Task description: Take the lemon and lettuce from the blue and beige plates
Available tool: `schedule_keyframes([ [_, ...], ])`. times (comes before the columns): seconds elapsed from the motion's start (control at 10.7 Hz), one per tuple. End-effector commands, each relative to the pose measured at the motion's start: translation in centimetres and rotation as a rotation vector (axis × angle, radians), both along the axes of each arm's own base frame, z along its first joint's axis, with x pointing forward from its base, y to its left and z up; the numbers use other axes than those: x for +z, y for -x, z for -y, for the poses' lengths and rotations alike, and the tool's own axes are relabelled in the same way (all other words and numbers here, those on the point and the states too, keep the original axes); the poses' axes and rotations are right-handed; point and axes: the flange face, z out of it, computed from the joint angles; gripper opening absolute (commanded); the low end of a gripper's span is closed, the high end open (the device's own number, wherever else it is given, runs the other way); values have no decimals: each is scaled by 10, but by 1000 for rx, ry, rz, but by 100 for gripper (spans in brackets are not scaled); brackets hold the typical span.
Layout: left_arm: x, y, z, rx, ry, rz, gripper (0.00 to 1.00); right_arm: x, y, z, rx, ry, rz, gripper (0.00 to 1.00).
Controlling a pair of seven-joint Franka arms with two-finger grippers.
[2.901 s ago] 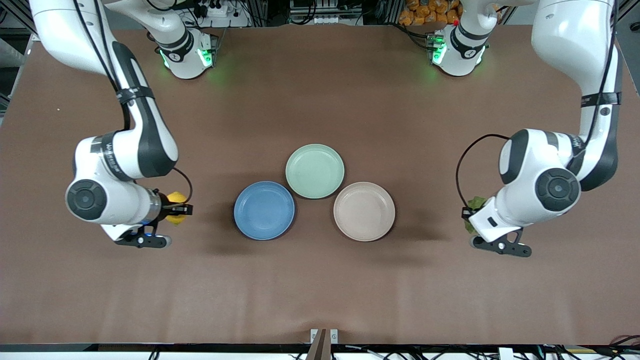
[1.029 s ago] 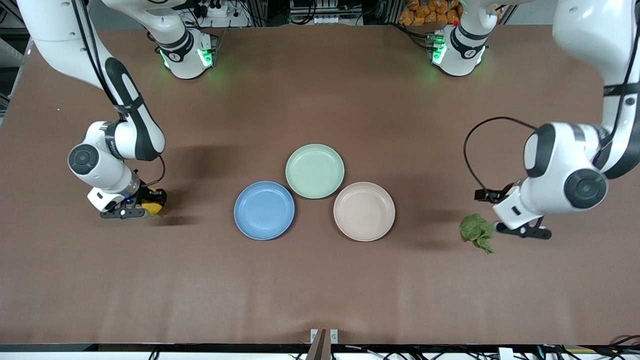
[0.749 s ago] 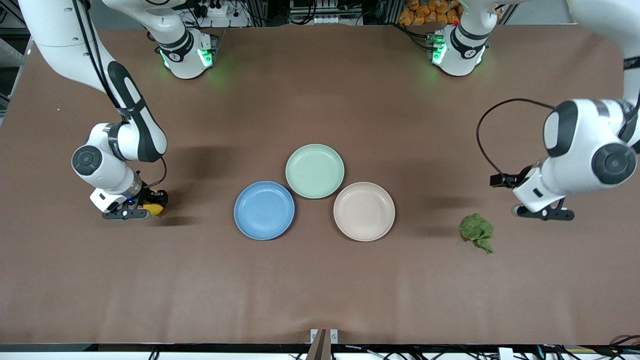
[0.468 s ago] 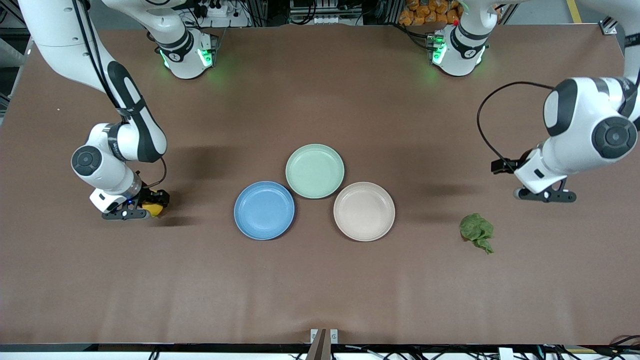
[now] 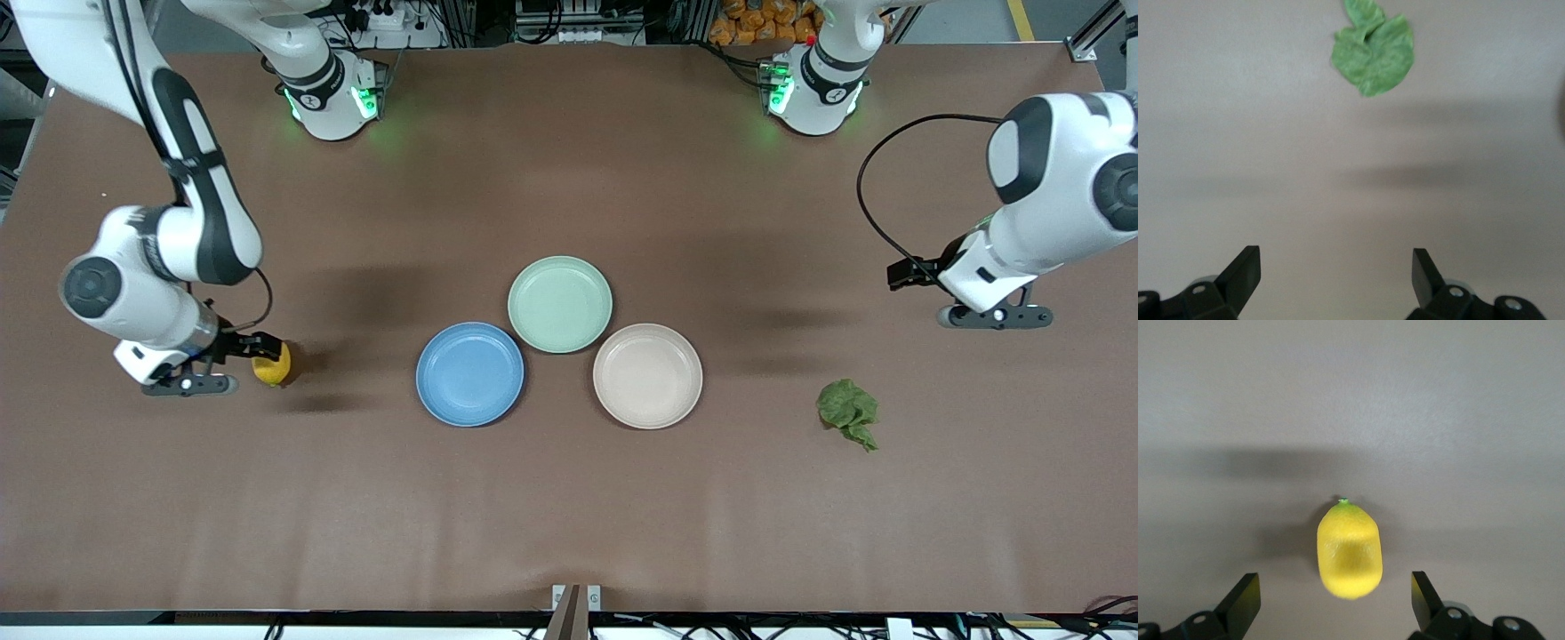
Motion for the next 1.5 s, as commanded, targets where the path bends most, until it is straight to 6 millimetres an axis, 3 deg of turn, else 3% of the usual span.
schedule_keyframes([
  [0.0, 34, -11, 7, 13, 24, 75, 100, 46, 12, -9, 12, -29, 18, 100],
  [0.19, 71, -22, 8, 10, 25, 150, 100, 75, 13, -21, 37, -38, 65, 100],
  [0.37, 104, -32, 21, -20, 17, 217, 100, 100, 18, -14, 30, -42, 82, 100],
  [0.75, 167, -26, 22, -20, 28, 202, 100, 159, 34, -14, 34, -43, 75, 100],
  [1.12, 202, -11, 20, -16, 28, 139, 100, 217, 30, -16, 36, -45, 45, 100],
  [1.4, 215, -9, 17, -12, 28, 130, 100, 249, 26, -18, 44, -41, 54, 100],
])
